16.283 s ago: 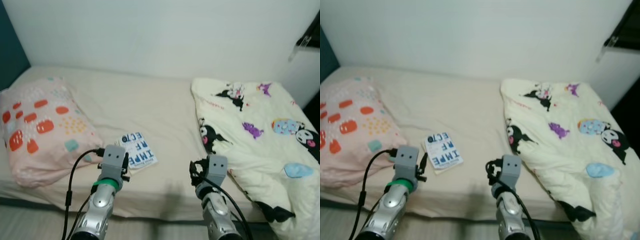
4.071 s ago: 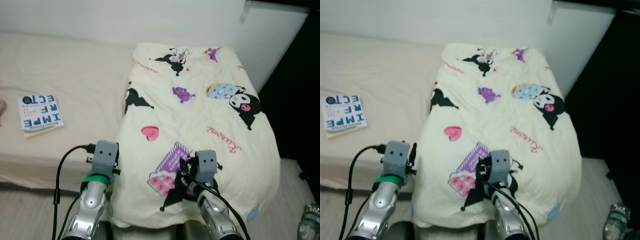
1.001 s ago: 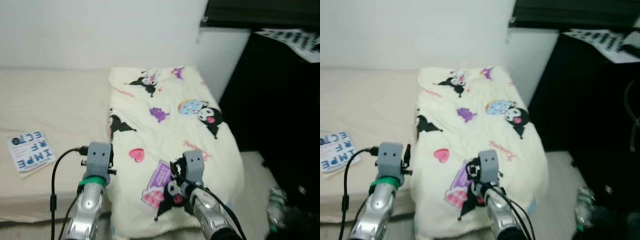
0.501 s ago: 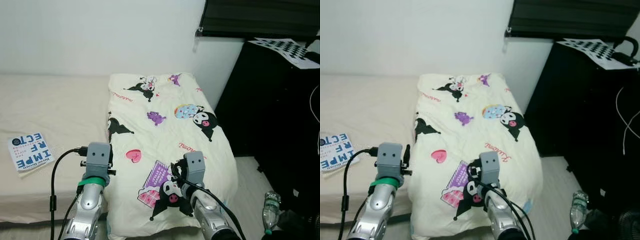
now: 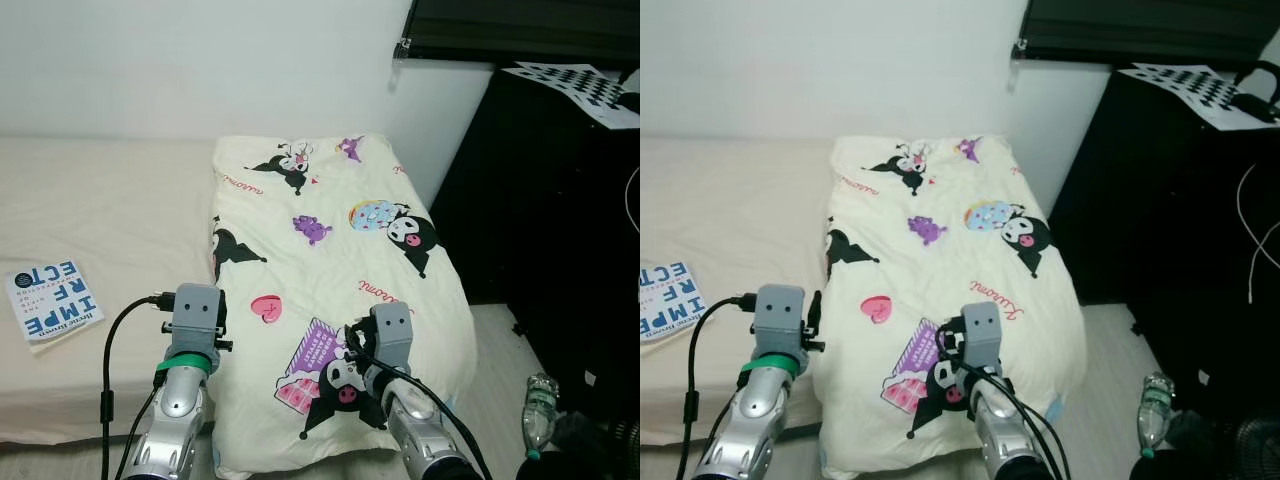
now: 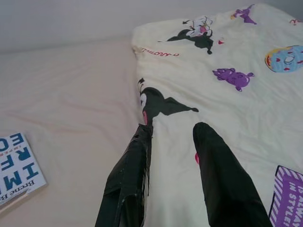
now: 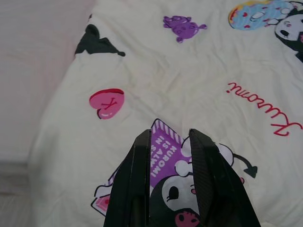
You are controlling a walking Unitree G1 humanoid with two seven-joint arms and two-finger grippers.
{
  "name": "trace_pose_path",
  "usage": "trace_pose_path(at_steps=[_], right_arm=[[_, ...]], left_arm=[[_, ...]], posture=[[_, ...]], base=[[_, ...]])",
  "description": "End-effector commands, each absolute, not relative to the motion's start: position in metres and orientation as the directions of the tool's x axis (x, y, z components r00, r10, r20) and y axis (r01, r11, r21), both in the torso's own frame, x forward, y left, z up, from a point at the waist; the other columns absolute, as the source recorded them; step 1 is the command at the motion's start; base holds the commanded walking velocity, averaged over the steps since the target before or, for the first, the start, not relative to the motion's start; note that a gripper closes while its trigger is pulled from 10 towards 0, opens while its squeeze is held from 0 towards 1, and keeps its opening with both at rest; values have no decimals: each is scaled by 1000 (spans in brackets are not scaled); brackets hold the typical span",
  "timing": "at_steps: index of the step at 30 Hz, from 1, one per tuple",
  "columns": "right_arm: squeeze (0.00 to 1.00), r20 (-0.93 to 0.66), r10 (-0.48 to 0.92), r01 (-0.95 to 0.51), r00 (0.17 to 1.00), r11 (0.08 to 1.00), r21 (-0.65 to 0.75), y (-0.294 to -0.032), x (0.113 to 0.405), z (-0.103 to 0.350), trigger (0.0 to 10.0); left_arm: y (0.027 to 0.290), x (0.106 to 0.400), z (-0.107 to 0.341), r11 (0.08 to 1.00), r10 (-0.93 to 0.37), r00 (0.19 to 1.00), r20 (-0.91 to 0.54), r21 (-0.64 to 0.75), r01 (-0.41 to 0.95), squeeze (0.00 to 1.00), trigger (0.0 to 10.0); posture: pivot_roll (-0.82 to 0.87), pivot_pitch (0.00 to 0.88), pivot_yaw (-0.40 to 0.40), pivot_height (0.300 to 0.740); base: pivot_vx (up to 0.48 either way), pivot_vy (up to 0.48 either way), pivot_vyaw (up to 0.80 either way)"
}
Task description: Clean up the room
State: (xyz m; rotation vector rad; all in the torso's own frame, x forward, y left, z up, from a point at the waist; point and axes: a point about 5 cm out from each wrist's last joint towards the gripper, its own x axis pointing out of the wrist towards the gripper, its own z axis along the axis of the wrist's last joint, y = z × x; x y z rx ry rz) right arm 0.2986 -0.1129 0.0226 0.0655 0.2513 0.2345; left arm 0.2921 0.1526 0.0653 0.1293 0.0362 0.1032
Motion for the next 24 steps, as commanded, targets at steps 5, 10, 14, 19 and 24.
trace_pose_path(at_steps=[5, 10, 14, 19, 24], right_arm=[[0, -269, 220, -198, 938, 974, 107, -116, 296, 17, 10000], [0, -271, 222, -199, 937, 974, 109, -115, 295, 17, 10000], [0, -273, 222, -198, 936, 974, 111, -114, 295, 16, 10000], [0, -276, 219, -195, 936, 974, 114, -114, 295, 16, 10000], [0, -277, 218, -192, 936, 974, 118, -114, 294, 15, 10000]], left_arm=[[154, 290, 58, 987, 107, 992, -69, 131, -98, 0, 10000], [154, 289, 59, 987, 108, 992, -70, 130, -98, 0, 10000], [155, 289, 59, 987, 107, 992, -70, 131, -97, 0, 10000], [156, 289, 59, 986, 107, 992, -71, 132, -97, 0, 10000], [157, 289, 59, 986, 107, 992, -72, 134, -97, 0, 10000]], posture=[[35, 0, -30, 740], [36, 0, -30, 740], [38, 0, -29, 740], [41, 0, -28, 740], [43, 0, -27, 740]], base=[[0, 480, 0], [0, 480, 0], [0, 480, 0], [0, 480, 0], [0, 480, 0]])
